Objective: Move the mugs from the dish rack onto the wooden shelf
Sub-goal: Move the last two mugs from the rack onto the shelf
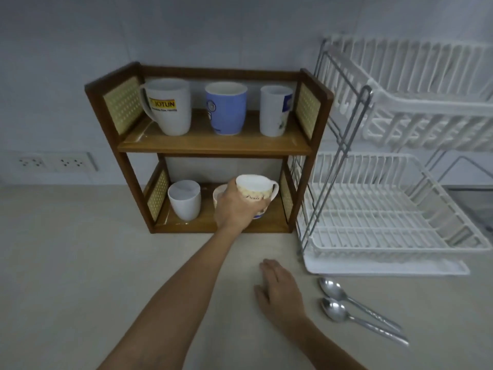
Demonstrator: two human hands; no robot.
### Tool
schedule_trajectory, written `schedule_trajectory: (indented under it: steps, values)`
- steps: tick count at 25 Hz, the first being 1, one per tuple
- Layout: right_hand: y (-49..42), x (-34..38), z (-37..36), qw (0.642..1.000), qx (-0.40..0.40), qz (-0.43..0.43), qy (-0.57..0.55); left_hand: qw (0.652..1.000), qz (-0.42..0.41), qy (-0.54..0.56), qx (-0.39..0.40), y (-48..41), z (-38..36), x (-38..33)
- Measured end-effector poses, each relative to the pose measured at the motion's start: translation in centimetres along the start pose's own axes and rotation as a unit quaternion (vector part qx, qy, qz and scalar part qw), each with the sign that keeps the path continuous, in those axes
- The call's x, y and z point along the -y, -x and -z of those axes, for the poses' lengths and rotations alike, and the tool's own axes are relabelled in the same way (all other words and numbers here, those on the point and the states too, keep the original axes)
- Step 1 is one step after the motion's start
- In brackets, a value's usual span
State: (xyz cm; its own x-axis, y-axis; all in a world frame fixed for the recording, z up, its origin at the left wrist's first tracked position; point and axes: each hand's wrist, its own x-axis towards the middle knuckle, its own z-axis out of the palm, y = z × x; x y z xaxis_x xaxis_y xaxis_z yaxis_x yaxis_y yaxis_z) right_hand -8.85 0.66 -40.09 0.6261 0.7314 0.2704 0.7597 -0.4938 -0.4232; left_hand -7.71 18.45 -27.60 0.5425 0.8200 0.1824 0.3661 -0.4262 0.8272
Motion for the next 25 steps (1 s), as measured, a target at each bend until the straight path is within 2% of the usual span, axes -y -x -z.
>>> schedule_trajectory:
  steps: [2,4,13,18,25]
  values:
    - [-0.3,-0.7,-1.1,0.997,0.061,-0.015,0.053,1.0,0.01,-0.019,0.011,0.0,-1.6,0.2]
    - [-0.3,-0.9,-2.2,0.994,0.087,-0.034,0.059,0.999,0.027,-0.027,0.025,0.1,-3.1,1.1]
    - [0.6,-1.0,-3.1,0.994,0.082,-0.048,0.05,0.995,0.071,-0.053,0.044,-0.6,-9.4,3.7]
    - [0.5,-1.4,-3.0,0.993,0.073,-0.051,0.073,0.997,0.072,-0.016,0.024,-1.3,-10.7,4.5]
    - [0.7,-2.8,-3.3,0.99,0.089,-0.076,0.084,0.988,0.06,-0.015,0.138,-0.2,-10.8,4.4]
